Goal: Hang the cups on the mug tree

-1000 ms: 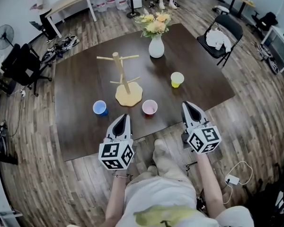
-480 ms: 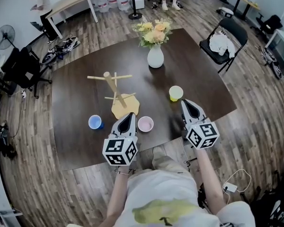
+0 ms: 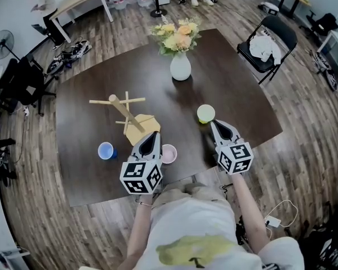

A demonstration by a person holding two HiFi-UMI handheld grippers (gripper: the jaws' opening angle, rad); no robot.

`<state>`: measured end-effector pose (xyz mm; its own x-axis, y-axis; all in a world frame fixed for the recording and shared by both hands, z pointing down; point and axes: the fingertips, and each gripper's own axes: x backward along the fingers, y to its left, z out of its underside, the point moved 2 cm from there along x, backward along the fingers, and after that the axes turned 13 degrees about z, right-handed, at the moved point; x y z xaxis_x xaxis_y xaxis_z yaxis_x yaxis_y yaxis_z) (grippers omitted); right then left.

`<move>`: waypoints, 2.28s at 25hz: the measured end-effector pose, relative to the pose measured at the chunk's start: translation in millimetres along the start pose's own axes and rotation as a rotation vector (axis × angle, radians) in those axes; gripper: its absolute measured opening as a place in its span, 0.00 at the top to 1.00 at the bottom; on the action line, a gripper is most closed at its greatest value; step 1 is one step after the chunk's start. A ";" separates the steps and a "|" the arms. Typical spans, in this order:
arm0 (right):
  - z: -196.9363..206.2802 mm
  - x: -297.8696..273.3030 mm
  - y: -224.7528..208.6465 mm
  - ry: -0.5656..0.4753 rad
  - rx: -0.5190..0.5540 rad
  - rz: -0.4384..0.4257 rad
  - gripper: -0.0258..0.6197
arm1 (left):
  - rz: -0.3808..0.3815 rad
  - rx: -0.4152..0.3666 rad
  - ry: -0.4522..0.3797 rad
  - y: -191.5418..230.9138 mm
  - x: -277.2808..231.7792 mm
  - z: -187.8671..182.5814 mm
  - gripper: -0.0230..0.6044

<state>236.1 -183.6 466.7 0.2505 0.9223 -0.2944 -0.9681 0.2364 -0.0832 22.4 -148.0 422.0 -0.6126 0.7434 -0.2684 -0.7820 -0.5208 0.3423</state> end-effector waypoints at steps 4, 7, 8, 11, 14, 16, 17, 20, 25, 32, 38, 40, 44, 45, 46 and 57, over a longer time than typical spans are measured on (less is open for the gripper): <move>19.4 -8.0 -0.4 0.047 0.023 0.019 0.93 | 0.010 0.009 0.032 2.7 -7.0 2.1 0.94; 31.9 -13.0 -3.5 0.087 0.004 0.045 0.93 | 0.030 0.009 0.065 2.3 -13.1 3.6 0.94; 34.5 -16.0 -4.1 0.096 0.004 0.054 0.93 | 0.037 0.007 0.076 2.7 -15.8 3.7 0.94; 43.1 -23.0 -5.2 0.119 0.018 0.077 0.92 | 0.056 -0.003 0.118 3.7 -24.2 8.0 0.94; 53.1 -28.7 -9.6 0.141 0.024 0.098 0.91 | 0.075 -0.016 0.145 3.6 -32.7 9.5 0.94; 61.0 -32.6 -12.0 0.157 0.017 0.104 0.82 | 0.088 -0.019 0.155 4.4 -37.7 10.7 0.94; 65.0 -34.5 -12.7 0.165 0.014 0.104 0.79 | 0.091 -0.019 0.160 5.2 -39.3 11.7 0.94; 72.3 -42.2 -11.2 0.174 0.030 0.100 0.69 | 0.092 -0.013 0.168 8.4 -40.3 13.4 0.94; 77.5 -61.0 -11.1 0.180 0.068 0.092 0.50 | 0.084 -0.004 0.179 11.4 -41.2 15.6 0.94; 77.8 -84.6 -10.7 0.188 0.118 0.085 0.43 | 0.059 0.011 0.189 15.1 -39.2 18.1 0.94; 78.6 -100.3 -10.4 0.205 0.162 0.071 0.43 | 0.039 0.025 0.190 16.5 -35.8 19.3 0.94; 78.6 -103.4 -7.9 0.212 0.167 0.054 0.43 | 0.030 0.029 0.186 17.8 -34.3 18.9 0.94; 78.1 -106.4 -3.8 0.219 0.178 0.020 0.43 | 0.010 0.036 0.177 18.2 -31.9 18.7 0.94; 77.7 -106.9 -3.2 0.222 0.183 0.008 0.44 | 0.004 0.038 0.174 17.8 -31.8 18.7 0.94; 76.7 -107.5 -2.4 0.224 0.187 -0.003 0.47 | -0.002 0.040 0.170 17.7 -31.4 19.0 0.94; 54.0 -104.4 18.2 0.182 0.247 -0.074 0.48 | -0.067 0.059 0.129 14.8 -15.1 26.8 0.94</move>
<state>191.9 -259.1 547.3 0.2955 0.8351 -0.4640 -0.9140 0.3884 0.1170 23.2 -155.7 455.3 -0.5719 0.7134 -0.4049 -0.8159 -0.4436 0.3707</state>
